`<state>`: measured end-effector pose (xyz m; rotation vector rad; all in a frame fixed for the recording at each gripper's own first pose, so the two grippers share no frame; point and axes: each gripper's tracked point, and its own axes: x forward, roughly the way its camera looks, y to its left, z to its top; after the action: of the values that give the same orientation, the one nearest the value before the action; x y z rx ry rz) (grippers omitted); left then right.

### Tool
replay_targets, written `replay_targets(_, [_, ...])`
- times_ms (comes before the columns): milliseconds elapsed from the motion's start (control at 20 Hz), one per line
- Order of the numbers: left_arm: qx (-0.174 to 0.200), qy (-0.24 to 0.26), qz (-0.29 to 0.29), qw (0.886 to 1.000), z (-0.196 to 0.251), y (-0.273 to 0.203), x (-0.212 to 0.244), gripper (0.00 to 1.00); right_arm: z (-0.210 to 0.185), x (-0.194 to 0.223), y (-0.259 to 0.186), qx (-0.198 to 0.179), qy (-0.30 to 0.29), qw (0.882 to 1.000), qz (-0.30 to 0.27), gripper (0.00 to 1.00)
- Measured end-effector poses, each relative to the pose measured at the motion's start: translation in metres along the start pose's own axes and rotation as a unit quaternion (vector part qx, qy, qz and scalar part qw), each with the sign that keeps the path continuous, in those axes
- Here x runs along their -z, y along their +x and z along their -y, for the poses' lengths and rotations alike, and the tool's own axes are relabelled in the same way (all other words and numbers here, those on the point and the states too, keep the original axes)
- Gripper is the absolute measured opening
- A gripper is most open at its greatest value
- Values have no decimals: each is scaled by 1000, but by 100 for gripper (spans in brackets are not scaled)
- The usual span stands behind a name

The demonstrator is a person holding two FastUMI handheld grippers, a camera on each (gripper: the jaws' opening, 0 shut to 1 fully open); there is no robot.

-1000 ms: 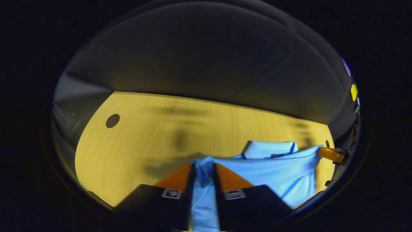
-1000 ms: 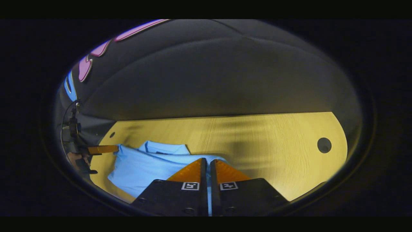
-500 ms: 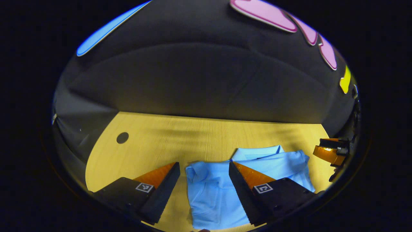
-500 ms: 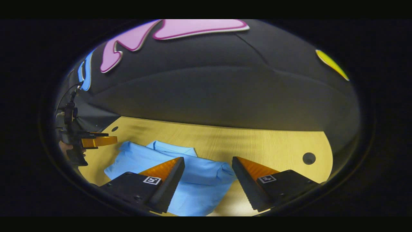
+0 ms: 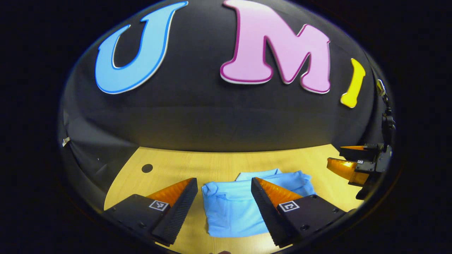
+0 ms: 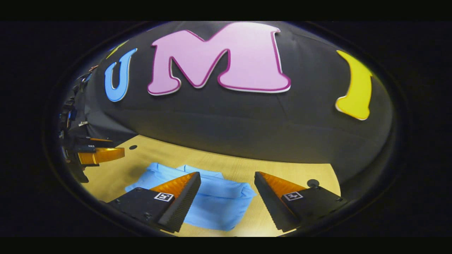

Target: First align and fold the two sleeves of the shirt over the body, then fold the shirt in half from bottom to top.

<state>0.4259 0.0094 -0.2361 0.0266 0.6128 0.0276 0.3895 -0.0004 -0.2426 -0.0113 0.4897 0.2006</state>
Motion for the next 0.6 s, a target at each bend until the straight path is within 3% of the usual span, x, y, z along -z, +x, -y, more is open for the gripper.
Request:
replay_targets(50, [4,1,6,1000,3,-16,2,98,-3,-4,-16,8,-1,1000,9,96])
replay_targets(600, [26,21,63,997,16,-212,46,97,-62,-29,-202,54,-15,994,92,98])
